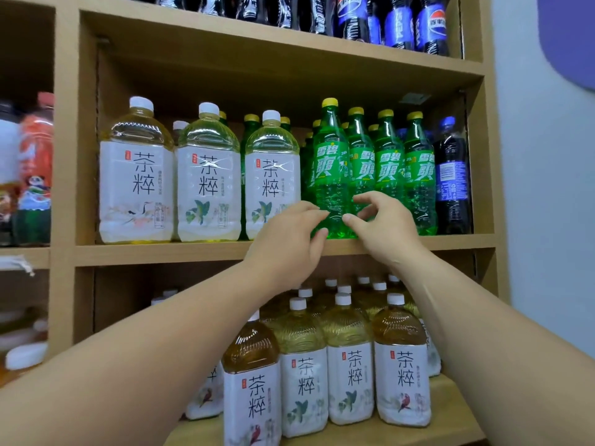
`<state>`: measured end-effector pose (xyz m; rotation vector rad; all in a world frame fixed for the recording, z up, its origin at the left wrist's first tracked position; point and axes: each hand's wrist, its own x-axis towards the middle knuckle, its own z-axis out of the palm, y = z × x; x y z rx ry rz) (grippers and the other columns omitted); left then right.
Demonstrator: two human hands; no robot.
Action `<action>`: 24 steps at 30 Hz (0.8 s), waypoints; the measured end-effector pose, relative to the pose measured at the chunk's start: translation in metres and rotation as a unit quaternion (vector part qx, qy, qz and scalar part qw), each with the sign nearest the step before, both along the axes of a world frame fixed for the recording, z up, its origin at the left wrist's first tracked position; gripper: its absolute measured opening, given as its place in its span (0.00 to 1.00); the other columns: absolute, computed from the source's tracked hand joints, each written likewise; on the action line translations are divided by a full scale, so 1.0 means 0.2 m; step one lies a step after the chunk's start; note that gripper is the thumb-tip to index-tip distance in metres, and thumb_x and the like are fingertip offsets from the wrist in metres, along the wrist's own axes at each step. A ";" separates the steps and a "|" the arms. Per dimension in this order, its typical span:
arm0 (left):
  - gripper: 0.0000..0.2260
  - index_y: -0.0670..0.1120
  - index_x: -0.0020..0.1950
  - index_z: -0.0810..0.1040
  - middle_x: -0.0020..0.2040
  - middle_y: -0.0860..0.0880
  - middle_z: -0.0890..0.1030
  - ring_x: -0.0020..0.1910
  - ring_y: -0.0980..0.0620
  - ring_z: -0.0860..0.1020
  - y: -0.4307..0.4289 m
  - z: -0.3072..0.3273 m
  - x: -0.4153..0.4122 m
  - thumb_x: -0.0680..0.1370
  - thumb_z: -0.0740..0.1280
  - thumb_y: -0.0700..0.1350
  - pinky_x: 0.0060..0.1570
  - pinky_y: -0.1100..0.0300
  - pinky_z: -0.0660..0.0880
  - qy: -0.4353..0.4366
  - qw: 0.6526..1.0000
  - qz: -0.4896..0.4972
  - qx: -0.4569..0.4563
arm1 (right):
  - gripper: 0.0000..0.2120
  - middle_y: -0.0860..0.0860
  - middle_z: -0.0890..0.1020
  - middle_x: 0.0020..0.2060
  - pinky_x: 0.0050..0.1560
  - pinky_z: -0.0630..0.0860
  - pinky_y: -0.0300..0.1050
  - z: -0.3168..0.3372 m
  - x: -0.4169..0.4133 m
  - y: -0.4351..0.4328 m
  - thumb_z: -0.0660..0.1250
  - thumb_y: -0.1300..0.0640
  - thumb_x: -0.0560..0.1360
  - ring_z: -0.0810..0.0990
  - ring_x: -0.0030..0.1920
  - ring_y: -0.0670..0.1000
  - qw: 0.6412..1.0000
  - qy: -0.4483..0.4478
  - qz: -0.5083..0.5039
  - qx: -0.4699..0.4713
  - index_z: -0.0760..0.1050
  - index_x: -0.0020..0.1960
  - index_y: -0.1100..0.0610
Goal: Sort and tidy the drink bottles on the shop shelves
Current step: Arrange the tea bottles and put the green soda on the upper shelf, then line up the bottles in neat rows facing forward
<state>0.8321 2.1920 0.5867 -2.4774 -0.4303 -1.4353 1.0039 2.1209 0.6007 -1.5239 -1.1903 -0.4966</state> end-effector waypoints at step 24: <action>0.42 0.43 0.83 0.45 0.82 0.42 0.56 0.80 0.41 0.57 0.20 0.26 -0.80 0.80 0.69 0.54 0.77 0.48 0.59 -0.219 0.928 0.267 -0.142 | 0.36 0.48 0.46 0.82 0.78 0.52 0.65 0.02 -0.64 0.34 0.65 0.29 0.74 0.41 0.82 0.58 0.989 -0.147 0.014 0.009 0.62 0.77 0.39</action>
